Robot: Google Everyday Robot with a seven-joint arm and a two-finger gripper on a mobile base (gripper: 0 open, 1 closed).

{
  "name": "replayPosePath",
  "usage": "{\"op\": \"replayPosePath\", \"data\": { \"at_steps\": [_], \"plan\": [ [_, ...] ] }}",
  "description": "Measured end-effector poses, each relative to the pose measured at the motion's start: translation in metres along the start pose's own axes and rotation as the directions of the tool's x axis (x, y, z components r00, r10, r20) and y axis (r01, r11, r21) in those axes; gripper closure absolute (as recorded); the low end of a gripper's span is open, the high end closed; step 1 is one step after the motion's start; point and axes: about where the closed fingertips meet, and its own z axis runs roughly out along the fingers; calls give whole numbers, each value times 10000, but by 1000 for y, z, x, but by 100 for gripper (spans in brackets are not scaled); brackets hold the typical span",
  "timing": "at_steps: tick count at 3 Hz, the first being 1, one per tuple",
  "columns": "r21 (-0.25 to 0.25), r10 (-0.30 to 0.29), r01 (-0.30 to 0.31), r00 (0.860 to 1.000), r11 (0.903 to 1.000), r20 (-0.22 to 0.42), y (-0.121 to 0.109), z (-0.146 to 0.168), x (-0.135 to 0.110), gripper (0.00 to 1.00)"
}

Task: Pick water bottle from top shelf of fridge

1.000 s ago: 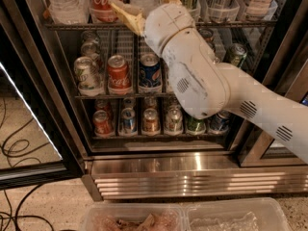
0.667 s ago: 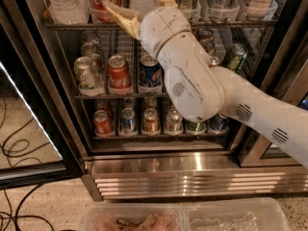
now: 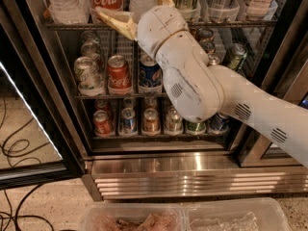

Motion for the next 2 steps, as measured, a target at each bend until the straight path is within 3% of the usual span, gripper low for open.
{"op": "replayPosePath", "data": {
  "at_steps": [2],
  "plan": [
    [0, 0, 0, 10000, 10000, 0, 0, 0, 0, 20]
  ]
}}
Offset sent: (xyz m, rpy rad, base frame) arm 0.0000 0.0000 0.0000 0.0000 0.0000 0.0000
